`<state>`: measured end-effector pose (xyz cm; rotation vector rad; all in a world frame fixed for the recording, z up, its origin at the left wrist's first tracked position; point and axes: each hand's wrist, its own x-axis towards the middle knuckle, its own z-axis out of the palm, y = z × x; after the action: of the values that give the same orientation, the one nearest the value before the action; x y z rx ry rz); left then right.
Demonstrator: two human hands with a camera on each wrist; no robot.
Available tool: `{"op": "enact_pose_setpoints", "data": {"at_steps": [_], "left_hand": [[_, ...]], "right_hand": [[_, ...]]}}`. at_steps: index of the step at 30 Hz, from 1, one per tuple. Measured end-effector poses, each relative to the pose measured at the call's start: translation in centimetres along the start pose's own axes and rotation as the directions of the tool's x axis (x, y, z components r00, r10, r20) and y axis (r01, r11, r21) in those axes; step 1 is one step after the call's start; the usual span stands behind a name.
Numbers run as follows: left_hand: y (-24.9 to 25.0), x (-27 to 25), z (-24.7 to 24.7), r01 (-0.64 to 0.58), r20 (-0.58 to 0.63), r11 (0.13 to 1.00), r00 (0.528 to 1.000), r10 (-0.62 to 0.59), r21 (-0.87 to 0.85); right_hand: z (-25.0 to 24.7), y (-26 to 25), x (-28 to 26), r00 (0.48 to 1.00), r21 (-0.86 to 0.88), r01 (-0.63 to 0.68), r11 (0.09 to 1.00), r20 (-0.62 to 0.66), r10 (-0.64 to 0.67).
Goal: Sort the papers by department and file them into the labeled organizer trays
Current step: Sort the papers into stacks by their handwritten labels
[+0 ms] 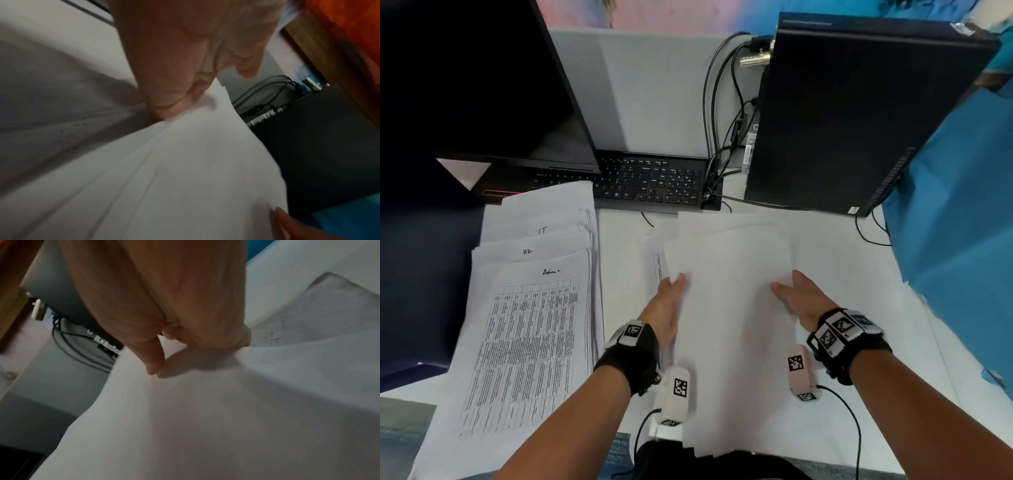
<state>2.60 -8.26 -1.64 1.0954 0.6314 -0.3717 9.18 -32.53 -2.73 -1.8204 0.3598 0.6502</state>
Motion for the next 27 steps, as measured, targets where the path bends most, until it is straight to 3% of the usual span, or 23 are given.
{"op": "enact_pose_setpoints", "data": {"at_steps": [3, 5, 9, 12, 17, 18, 21, 24, 27], "left_hand": [[-0.6, 0.3, -0.1, -0.072, -0.062, 0.950, 0.994, 0.095, 0.305], [-0.1, 0.1, -0.2, -0.107, -0.104, 0.890, 0.980, 0.169, 0.443], [1.8, -0.5, 0.3, -0.216, -0.143, 0.798, 0.926, 0.351, 0.563], [4.3, -1.5, 1.4, -0.341, -0.189, 0.728, 0.821, 0.538, 0.594], [8.4, -4.0, 3.1, -0.622, -0.212, 0.595, 0.579, 0.787, 0.509], [8.9, -4.6, 3.5, -0.667, -0.205, 0.572, 0.548, 0.811, 0.478], [9.4, -5.3, 3.9, -0.714, -0.189, 0.567, 0.542, 0.819, 0.411], [9.2, -4.9, 3.4, -0.708, -0.246, 0.613, 0.562, 0.790, 0.351], [9.2, -4.7, 2.7, -0.689, -0.246, 0.658, 0.611, 0.753, 0.303]], "right_hand": [[0.3, 0.3, 0.3, 0.995, -0.062, 0.041, 0.997, -0.093, -0.047], [0.4, -0.3, -0.1, 0.988, 0.050, 0.083, 0.995, -0.134, -0.075], [1.1, -3.1, -0.9, 0.972, 0.180, 0.203, 0.963, -0.157, -0.175], [1.7, -6.8, -2.3, 0.910, 0.118, 0.378, 0.918, -0.229, -0.345], [2.8, -12.3, -6.0, 0.727, 0.117, 0.661, 0.742, -0.347, -0.593], [3.1, -13.0, -6.8, 0.693, 0.140, 0.702, 0.698, -0.360, -0.624], [3.7, -13.8, -7.8, 0.652, 0.153, 0.748, 0.646, -0.355, -0.670], [3.9, -13.2, -7.5, 0.695, 0.171, 0.709, 0.684, -0.340, -0.634], [3.7, -12.4, -7.3, 0.740, 0.225, 0.666, 0.711, -0.323, -0.590]]}}
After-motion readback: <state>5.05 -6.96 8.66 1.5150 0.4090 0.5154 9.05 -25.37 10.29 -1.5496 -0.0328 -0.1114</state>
